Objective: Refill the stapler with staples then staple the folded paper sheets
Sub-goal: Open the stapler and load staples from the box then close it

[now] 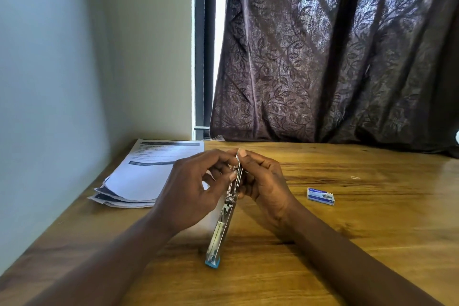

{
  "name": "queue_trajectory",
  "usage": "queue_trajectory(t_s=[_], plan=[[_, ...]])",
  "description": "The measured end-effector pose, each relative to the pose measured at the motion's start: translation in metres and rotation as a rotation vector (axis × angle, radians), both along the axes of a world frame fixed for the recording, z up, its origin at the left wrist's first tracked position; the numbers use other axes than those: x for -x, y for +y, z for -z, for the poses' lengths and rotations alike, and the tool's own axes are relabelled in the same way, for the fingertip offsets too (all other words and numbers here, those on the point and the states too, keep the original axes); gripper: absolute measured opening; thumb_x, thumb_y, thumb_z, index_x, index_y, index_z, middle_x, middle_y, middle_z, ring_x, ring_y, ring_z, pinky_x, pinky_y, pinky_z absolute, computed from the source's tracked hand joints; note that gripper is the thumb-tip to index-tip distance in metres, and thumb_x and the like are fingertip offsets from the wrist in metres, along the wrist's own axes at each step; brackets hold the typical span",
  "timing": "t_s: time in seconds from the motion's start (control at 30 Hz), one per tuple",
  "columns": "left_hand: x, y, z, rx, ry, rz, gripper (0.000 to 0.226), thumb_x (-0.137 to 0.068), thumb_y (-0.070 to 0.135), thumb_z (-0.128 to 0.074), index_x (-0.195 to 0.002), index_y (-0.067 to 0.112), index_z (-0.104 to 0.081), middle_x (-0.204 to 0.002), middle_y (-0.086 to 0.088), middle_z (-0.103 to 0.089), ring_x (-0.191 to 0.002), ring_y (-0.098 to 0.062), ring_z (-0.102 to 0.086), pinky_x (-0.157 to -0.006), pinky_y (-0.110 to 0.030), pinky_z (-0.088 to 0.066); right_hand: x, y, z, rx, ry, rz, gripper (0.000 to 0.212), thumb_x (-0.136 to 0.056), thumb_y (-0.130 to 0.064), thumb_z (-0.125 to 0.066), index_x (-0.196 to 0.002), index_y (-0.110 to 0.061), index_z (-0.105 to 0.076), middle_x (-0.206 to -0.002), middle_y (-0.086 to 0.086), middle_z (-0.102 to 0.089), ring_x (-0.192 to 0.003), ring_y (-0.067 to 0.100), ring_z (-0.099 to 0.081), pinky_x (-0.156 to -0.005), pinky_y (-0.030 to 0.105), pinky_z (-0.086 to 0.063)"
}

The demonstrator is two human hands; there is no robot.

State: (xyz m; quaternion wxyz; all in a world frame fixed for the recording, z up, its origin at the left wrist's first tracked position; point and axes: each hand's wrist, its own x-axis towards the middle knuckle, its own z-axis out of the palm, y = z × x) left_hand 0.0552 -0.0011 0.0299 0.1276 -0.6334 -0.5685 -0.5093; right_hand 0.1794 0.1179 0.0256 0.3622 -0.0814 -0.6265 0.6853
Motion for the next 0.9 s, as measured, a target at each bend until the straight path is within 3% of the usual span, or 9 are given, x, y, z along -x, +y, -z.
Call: queue_trajectory(t_s=[0.4,0.63,0.9], plan=[[0.002,0.003,0.004,0.141,0.0,-0.059,0.014,-0.087,0.015,-0.078,-0.094,0.028,-0.075,-0.08,0.019,-0.071,-0.08,-0.006,-0.068,-0.064,-0.015,-0.053,0.001,0.006,0.009,-0.159,-0.074,0.072,0.028,-0.101,-0.023,-0.058,-0.107,-0.001,-0.074,-0.073,0.015,-0.067,-0.059,0.025,-0.061,-0.046,0.028,-0.051],[0.004,0.006,0.008,0.263,0.106,-0.083,0.013,-0.088,0.019,-0.075,-0.09,0.032,-0.072,-0.08,0.02,-0.068,-0.077,-0.004,-0.065,-0.066,-0.027,-0.055,0.003,0.009,0.015,-0.146,-0.102,0.105,0.028,-0.102,-0.02,-0.056,-0.104,0.002,-0.073,-0.071,0.012,-0.069,-0.057,0.019,-0.062,-0.045,0.025,-0.05],[0.006,0.007,0.012,0.316,0.11,-0.09,0.01,-0.092,0.023,-0.072,-0.095,0.032,-0.072,-0.085,0.02,-0.068,-0.083,0.0,-0.062,-0.067,-0.012,-0.044,0.007,0.013,0.021,-0.039,-0.095,0.092,0.027,-0.101,-0.017,-0.057,-0.103,0.005,-0.072,-0.074,0.016,-0.066,-0.058,0.022,-0.059,-0.044,0.025,-0.05]])
